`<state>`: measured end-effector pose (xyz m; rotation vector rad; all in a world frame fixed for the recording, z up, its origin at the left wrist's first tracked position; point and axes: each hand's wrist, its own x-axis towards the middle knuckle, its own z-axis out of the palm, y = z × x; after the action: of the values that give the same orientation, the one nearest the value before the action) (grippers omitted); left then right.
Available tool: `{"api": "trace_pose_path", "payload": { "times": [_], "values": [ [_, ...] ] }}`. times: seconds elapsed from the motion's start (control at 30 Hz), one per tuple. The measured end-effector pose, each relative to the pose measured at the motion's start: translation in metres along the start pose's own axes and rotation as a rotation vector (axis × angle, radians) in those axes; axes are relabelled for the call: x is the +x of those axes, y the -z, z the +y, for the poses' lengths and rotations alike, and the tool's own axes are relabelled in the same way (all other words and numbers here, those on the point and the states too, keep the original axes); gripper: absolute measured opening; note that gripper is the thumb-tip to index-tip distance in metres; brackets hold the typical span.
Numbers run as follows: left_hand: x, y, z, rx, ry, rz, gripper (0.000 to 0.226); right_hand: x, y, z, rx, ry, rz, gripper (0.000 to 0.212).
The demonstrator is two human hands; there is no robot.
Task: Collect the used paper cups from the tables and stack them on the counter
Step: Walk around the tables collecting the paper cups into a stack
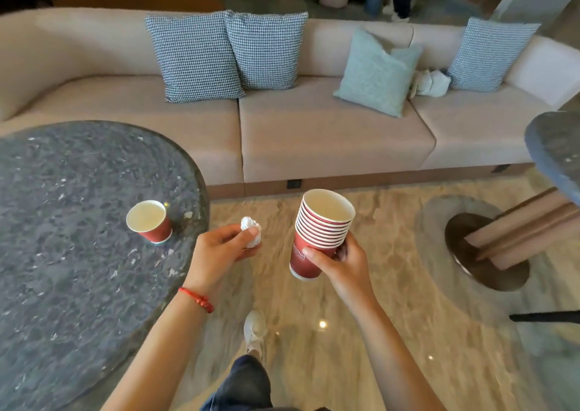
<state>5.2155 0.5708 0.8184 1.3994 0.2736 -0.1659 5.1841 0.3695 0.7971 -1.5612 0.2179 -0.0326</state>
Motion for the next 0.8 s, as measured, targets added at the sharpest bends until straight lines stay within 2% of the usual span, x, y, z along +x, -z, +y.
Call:
{"api": "trace_pose_path", "payload": {
  "times": [0.27,0.47,0.67,0.8],
  "values": [
    [0.12,0.011,0.058,-0.04,-0.064,0.061,0.008,0.131,-0.058,-0.03,0.001,0.022,-0.084,0.056],
    [0.173,0.03,0.08,-0.101,-0.059,0.179,0.01,0.202,-0.088,-0.045,-0.033,0.025,-0.173,0.056],
    [0.199,0.051,0.09,-0.133,-0.069,0.372,0.009,0.267,-0.13,-0.049,-0.1,0.012,-0.408,0.057],
    [0.204,0.069,0.093,-0.141,-0.089,0.547,0.009,0.306,-0.168,-0.053,-0.155,0.016,-0.675,0.067]
  ]
}}
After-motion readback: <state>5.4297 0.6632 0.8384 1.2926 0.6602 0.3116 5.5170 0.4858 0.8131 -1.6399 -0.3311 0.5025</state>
